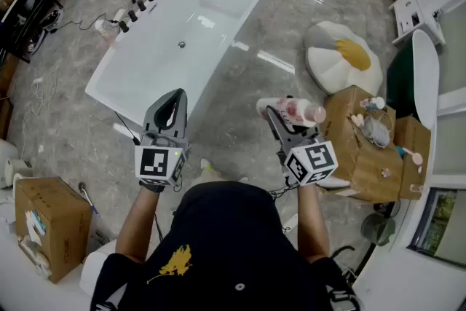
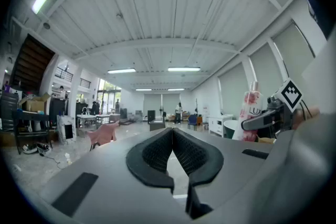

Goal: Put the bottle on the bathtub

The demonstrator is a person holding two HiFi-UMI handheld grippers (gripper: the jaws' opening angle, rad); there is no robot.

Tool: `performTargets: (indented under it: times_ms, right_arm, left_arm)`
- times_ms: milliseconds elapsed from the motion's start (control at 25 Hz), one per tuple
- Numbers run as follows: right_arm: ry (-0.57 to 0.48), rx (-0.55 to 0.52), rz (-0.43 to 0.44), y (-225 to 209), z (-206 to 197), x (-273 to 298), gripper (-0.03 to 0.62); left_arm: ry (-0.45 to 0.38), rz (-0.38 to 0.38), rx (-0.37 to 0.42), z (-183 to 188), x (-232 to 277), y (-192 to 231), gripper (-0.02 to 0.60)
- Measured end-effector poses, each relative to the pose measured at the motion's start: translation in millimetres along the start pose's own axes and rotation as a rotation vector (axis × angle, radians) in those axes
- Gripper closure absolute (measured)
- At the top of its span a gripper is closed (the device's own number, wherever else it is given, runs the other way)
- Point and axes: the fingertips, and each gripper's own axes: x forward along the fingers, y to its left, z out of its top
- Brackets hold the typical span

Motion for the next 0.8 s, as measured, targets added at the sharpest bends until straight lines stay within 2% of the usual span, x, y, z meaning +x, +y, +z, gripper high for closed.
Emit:
performTargets:
  times_ms: [120,280,600,800]
  right_arm:
    - [0.004,-0.048,0.017,-30.2,3.3,-20.5,0.353]
    - [0.013,-0.046,0.012,-62.7,-7.5,-57.0,0.353]
    - [0.044,0.022,-0.060,-119.5,-50.1,-142.5,0.353]
    - [0.032,0.062,-0.107,-151.7,-61.9,-163.0,0.353]
  left_arm:
    - [-0.011,-0.011,-0.020,-5.0,8.7,-59.8,0.563]
    - [0.057,-0.033,0.044,-21.2,16.0,-117.8,0.563]
    - [0.046,-0.054,0.059,-35.3,33.6,-180.1,0.563]
    - [0.064,-0.037,0.066,-34.6,52.4,-192.1,0.563]
